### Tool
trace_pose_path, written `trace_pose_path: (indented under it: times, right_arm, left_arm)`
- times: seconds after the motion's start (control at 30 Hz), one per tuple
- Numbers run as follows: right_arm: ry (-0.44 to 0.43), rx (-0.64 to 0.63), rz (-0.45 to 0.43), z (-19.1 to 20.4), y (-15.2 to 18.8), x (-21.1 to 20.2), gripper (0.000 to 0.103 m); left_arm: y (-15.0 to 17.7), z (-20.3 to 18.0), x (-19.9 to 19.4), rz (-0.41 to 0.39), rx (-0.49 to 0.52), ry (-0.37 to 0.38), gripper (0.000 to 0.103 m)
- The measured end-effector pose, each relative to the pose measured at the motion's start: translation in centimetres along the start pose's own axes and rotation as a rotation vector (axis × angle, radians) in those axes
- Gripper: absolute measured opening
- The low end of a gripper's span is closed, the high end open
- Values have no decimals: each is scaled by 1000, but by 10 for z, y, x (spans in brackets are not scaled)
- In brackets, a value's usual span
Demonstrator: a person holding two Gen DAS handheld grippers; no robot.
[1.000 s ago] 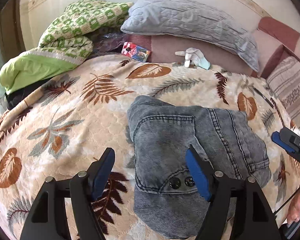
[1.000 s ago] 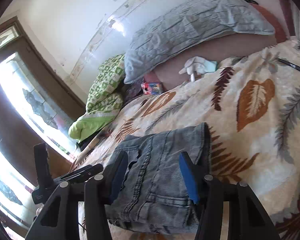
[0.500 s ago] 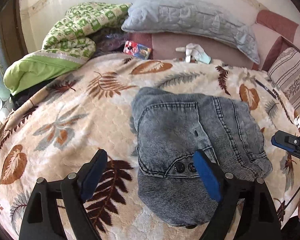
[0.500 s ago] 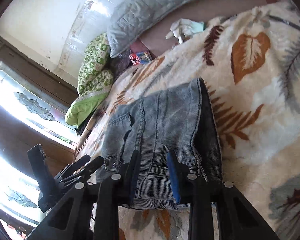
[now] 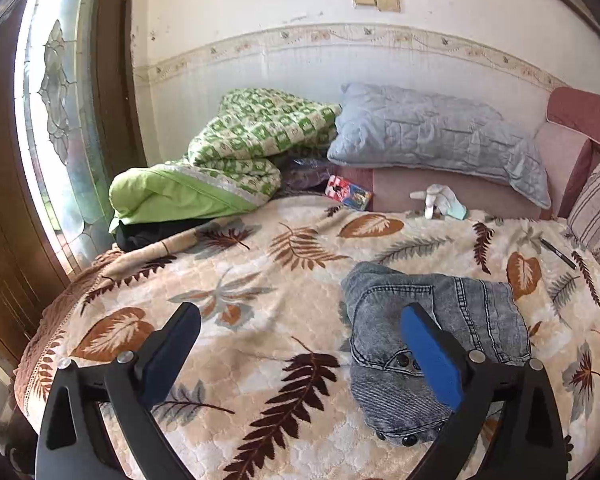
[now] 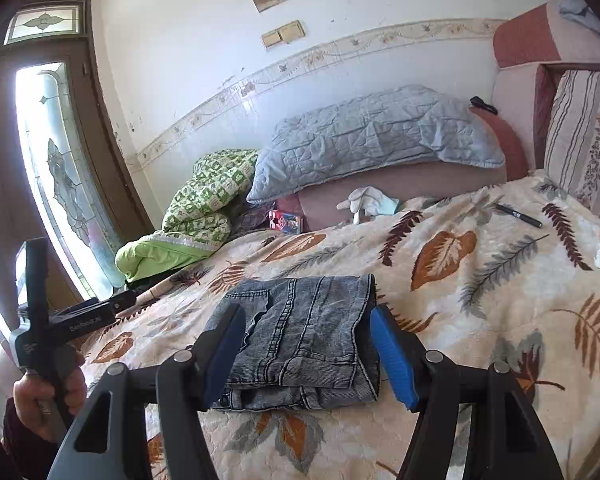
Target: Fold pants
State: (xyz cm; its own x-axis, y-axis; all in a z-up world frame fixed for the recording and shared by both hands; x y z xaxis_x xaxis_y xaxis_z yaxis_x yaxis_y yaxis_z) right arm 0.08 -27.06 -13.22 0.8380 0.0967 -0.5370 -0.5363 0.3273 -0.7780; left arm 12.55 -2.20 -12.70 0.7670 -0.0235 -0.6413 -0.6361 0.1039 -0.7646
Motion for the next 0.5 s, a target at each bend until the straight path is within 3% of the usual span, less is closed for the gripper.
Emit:
trace_pose_path:
  times: [0.17,0.5]
  right_arm:
    - [11,4,-48,5,3,-8,68]
    - [49,-83,-7,25,16,12,69]
  left_arm:
    - [3,7,-24,-94,6,-59,103]
    - [8,-2,-25,-89,15,-37,103]
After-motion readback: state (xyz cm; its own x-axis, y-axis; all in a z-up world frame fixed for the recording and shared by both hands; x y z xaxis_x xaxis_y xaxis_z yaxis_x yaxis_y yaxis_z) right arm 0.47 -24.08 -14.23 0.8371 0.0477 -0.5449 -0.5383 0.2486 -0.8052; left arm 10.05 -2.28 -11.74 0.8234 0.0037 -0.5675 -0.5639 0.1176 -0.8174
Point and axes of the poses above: each gripper's, at about its wrist camera, not at the fingertips, and x roughly the way its jaws point, z to its left, y to its underside, the point moved 5 cm from there along x, roughly the way its jaws point, and after that the axes turned 11 degrees about z, right-handed, at the moved point
